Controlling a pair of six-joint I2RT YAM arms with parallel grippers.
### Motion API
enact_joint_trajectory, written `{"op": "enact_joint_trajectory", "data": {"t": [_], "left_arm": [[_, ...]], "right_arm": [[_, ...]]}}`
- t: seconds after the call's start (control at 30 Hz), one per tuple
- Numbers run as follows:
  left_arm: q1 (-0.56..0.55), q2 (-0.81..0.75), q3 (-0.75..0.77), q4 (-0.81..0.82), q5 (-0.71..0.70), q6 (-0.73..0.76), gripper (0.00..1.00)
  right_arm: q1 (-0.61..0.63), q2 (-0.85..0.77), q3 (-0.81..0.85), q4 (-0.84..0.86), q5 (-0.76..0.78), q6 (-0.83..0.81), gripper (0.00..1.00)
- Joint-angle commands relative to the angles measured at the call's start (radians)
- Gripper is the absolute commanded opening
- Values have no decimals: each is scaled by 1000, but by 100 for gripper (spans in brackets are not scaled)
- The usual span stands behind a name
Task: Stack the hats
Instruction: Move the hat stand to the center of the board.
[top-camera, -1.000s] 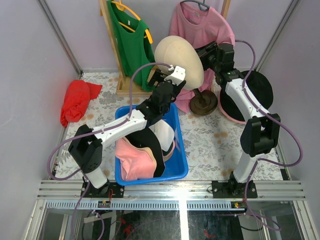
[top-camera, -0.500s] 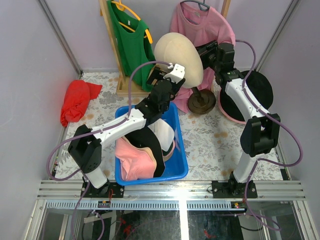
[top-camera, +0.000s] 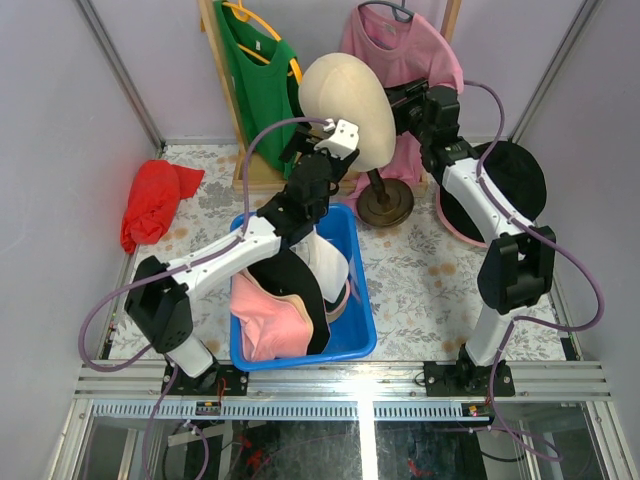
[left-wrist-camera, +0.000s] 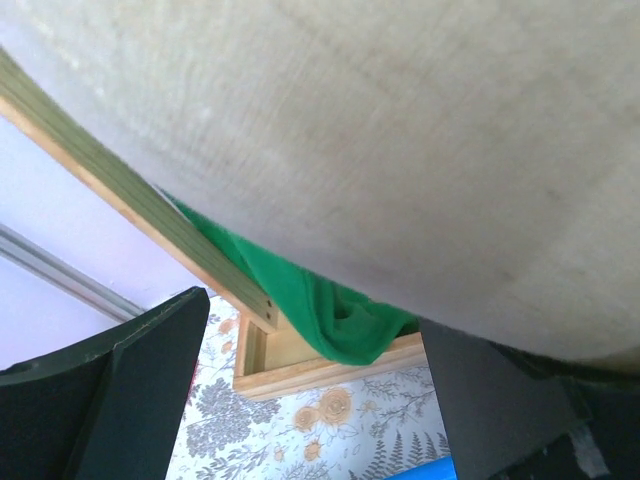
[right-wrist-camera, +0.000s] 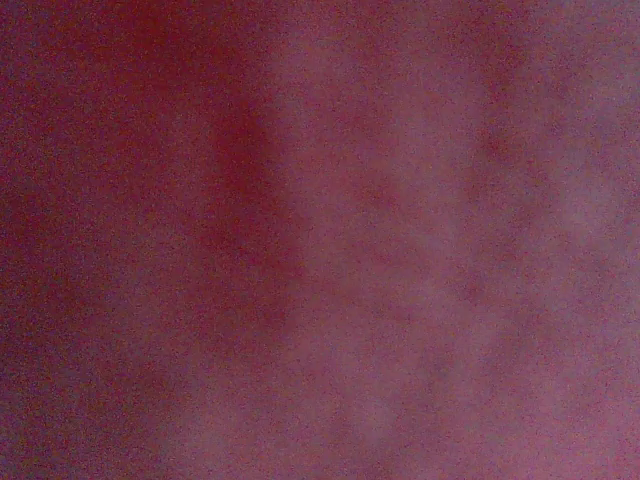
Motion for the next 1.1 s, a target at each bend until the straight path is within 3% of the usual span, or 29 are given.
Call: {"op": "enact_joint_trajectory", "data": {"t": [0.0,1.07], "left_arm": [[10,-84,57,420,73,-70,86],[63,-200,-151,395,53,1,86]], "right_arm": [[249,10,3,-50,-303,-118,55],[352,149,-26,65,-280,-83,55]]}}
